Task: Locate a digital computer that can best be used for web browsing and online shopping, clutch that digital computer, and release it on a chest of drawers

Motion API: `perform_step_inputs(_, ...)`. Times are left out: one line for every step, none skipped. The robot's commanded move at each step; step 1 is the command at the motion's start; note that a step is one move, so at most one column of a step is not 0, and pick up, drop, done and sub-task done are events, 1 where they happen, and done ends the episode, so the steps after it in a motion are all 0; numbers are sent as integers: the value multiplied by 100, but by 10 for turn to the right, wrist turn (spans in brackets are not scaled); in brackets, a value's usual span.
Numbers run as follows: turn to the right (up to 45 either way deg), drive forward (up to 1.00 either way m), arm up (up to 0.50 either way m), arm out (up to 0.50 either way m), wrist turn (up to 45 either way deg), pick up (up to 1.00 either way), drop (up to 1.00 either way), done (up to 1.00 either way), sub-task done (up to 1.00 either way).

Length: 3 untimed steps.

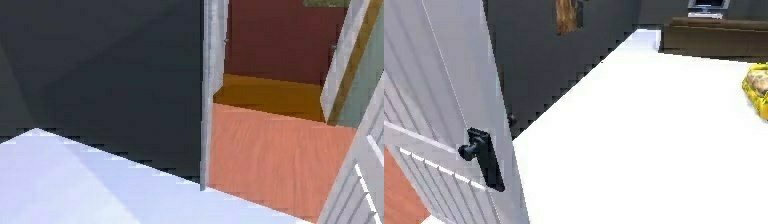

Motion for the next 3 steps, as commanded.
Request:
perform_step_inputs(150,0,0,0,0,0,0,0,0)
perform_step_inputs(0,25,0,0,0,0,0,0,0)
perform_step_inputs(0,100,0,0,0,0,0,0,0)
